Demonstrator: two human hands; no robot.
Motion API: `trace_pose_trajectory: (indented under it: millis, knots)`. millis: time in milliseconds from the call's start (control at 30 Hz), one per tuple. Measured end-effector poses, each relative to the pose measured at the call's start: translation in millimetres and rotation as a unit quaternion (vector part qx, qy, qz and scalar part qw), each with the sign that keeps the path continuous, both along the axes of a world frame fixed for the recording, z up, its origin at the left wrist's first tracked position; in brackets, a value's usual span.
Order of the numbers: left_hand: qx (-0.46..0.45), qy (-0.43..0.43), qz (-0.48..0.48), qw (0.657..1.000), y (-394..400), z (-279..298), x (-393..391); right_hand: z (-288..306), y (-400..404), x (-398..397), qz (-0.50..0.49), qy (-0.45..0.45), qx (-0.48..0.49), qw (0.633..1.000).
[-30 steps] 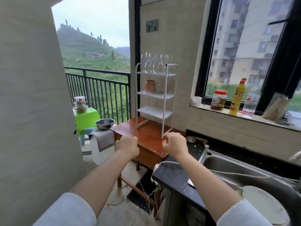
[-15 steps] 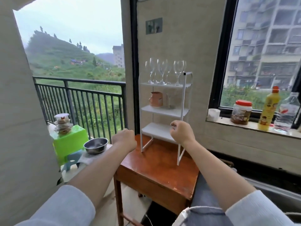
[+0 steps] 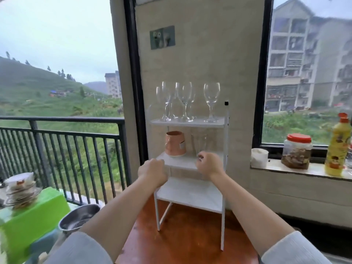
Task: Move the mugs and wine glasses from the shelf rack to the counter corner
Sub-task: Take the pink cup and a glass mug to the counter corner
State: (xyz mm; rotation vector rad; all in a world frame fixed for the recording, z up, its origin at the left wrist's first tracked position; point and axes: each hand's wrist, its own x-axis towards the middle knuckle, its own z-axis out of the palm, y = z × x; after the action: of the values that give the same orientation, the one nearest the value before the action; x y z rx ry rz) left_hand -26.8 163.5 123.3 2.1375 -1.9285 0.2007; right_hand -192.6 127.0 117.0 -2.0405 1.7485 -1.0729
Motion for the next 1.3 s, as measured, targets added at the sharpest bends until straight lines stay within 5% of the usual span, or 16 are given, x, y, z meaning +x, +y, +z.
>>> trace_pose_trajectory:
  millis: [333,533,667,1067,1300]
  knots:
    - [0.019,0.213,-0.067,0.975,-124.0,4.9,24.4,-8.0,-94.1,27.9,-0.034,-0.066,0.033,0.997]
    - [0.037,0.246,-0.084,0.965,-173.3,2.0,30.1,-2.9,-126.9,49.9,-0.077,-0.242,0.061,0.965]
    - [0.045,0.343,-0.096,0.933,-193.1,-0.6,26.4,2.8,-136.6,55.2,-0.108,-0.324,0.065,0.938]
    - [0.014,0.548,-0.069,0.834,-203.6,-7.2,16.7,1.4,-122.9,35.7,-0.118,-0.314,0.050,0.941]
    - [-0.048,0.564,-0.063,0.822,-175.7,-16.5,5.4,3.3,-97.0,34.4,-0.128,-0.343,0.054,0.929]
